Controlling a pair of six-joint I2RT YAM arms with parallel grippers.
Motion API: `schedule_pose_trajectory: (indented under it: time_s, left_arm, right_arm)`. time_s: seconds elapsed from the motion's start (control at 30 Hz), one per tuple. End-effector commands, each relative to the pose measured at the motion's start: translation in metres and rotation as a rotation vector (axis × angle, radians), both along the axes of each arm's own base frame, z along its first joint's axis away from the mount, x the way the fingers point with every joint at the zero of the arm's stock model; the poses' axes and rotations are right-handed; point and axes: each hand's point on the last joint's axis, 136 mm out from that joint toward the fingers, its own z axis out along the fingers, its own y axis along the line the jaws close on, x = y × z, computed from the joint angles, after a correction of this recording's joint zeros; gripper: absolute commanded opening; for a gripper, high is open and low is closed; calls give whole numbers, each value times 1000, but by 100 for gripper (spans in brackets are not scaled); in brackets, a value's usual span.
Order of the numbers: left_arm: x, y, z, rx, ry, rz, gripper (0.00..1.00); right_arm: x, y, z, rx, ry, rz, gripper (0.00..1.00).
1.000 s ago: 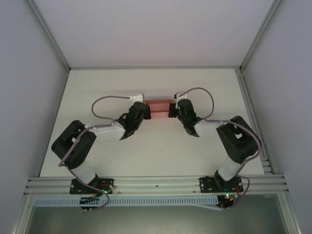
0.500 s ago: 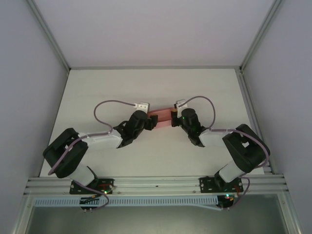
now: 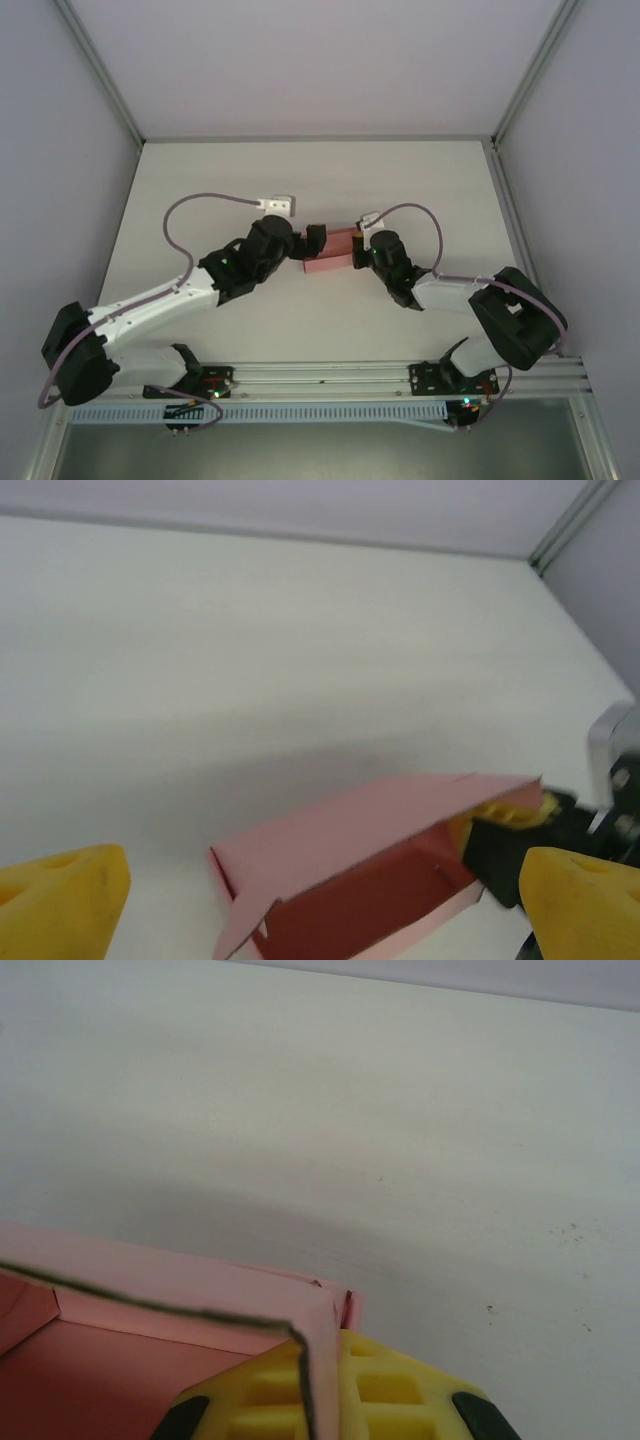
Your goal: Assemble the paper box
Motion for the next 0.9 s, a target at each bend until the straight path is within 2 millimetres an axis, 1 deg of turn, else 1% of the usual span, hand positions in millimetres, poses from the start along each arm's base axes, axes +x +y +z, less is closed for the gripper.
schedule_pose_trajectory:
  time_s: [0.0,0.07,0.1,0.2,0.27,0.4,0.47,0.53,0.63,0.67,0.77,0.8,0.87]
  left_arm:
    - [8,28,-24,-23,217,131,100]
    - [20,38,-39,-60,302,180,100]
    - [25,36,-45,-97,331,171,100]
    - [34,16,-56,-219,395,84,100]
    - [35,7,-62,-244,413,56,100]
    - [34,-5,-84,-254,471,26,100]
    - [28,-14,-95,-271,501,-19,100]
    - [20,-20,-108,-249,529,-49,97]
    - [10,-18,-127,-152,546,-55,96]
    - [8,-16,-132,-124,550,-54,95]
    - [3,-8,-153,-37,563,-35,90]
    - [1,-7,-162,-8,574,-40,86]
    - [-1,-3,-179,27,599,-34,82]
  right_arm:
    - [-14,-13,-25,-81,62,-19,5]
    - [-17,-11,-26,-78,56,-11,6]
    - [-18,-11,-27,-80,56,-12,7]
    - [-21,-10,-27,-83,51,-10,9]
    - [-23,-9,-25,-85,45,-11,13]
    - [-28,-10,-20,-56,54,-22,21]
    - [-32,-9,-18,-52,59,-16,21]
    - [-38,-8,-18,-50,66,-10,25]
    - [-46,-13,-23,-51,102,-18,30]
    - [-48,-15,-24,-50,109,-20,33]
    - [-58,-22,-29,-45,148,-29,37]
    - [-63,-25,-31,-42,167,-35,39]
    - [-72,-28,-34,-37,209,-36,46]
